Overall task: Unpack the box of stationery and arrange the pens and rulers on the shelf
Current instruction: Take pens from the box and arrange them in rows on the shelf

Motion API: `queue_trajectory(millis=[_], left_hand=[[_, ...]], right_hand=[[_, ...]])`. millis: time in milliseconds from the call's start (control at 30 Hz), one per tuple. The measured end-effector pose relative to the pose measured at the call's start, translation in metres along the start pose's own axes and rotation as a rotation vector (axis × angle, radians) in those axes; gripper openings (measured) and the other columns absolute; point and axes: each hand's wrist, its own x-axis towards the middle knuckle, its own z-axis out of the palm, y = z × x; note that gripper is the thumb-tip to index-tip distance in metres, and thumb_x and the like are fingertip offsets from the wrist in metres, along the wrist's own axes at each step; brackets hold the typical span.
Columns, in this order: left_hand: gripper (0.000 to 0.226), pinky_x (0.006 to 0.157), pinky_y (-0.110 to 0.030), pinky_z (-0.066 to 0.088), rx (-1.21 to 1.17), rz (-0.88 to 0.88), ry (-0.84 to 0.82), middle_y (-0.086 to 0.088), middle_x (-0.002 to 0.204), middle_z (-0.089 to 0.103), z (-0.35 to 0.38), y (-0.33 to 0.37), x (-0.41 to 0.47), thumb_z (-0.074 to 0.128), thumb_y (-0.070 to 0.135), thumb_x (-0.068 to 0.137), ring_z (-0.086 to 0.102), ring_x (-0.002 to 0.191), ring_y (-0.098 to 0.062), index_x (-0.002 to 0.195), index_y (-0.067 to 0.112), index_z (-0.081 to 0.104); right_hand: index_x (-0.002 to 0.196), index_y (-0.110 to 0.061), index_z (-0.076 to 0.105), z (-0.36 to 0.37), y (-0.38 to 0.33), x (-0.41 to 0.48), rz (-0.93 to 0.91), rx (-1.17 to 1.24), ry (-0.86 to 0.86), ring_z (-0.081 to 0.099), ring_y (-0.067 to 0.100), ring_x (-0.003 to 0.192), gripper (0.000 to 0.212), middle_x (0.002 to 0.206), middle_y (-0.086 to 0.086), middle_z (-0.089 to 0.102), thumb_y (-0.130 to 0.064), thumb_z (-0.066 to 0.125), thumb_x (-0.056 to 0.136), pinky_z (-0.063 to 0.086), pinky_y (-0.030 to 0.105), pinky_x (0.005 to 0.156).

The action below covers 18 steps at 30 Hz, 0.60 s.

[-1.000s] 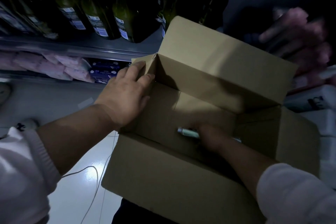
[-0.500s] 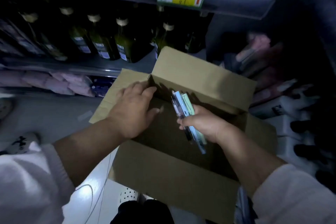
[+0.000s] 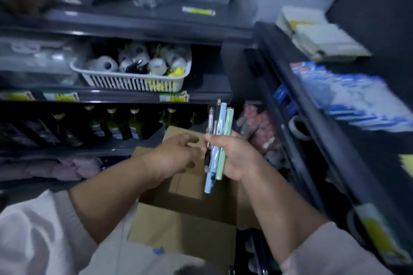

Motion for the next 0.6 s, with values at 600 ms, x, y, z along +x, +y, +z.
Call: queue_trajectory(millis=[600], left_hand=[[0.082, 0.093, -0.033, 0.05, -0.038, 0.299, -0.45, -0.007, 0.132, 0.059, 0.063, 0.063, -0.187, 0.074, 0.047, 0.072, 0.061, 0.115, -0.022, 0.142, 0.021, 0.04]], right_hand=[[0.08, -0.008, 0.059, 0.048, -0.007, -0.245, -0.318, 0.466, 0.258, 0.06, 0.021, 0.07, 0.021, 0.076, 0.007, 0.057, -0.018, 0.05, 0.096, 0.052, 0.036, 0.073]])
